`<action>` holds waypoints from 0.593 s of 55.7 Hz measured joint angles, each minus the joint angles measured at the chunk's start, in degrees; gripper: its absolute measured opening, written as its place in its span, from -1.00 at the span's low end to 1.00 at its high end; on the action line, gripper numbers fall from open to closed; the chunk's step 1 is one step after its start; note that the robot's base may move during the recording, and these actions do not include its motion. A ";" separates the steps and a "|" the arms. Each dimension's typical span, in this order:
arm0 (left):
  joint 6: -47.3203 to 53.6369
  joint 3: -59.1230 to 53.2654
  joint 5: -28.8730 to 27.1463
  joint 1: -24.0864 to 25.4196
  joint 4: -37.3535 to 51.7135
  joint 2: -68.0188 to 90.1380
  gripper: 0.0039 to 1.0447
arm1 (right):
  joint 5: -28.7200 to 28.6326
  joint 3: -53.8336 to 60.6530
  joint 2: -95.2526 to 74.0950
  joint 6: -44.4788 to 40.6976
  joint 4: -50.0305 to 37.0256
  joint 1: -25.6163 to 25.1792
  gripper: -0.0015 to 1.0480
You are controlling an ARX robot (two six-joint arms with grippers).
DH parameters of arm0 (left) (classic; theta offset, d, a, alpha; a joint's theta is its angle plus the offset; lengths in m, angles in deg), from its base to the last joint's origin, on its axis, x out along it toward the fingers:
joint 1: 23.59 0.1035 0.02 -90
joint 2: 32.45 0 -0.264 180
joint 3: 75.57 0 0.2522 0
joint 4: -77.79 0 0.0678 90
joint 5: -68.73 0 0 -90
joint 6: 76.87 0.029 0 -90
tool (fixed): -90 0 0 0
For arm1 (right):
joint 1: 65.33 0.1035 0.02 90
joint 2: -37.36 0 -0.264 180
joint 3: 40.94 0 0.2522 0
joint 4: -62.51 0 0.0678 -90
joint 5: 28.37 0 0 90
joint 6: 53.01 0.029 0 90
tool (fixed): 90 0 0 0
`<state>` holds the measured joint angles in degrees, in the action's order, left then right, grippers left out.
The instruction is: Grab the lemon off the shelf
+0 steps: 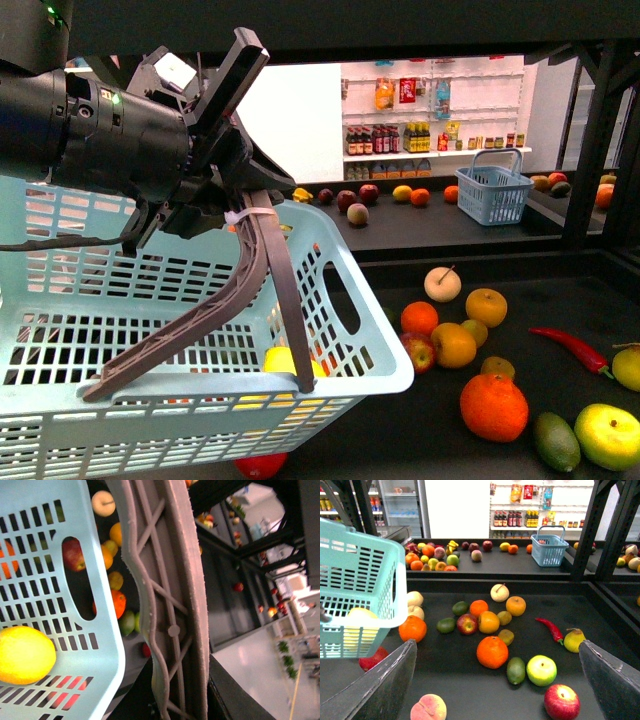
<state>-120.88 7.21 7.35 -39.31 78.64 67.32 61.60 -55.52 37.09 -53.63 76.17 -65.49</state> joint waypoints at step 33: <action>-25.64 0.04 -17.40 17.20 23.43 1.99 -0.78 | 0.02 0.00 0.00 0.00 0.00 0.00 0.86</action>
<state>-146.51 7.25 -10.05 -22.11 102.07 69.31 61.62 -55.52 37.09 -53.63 76.17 -65.49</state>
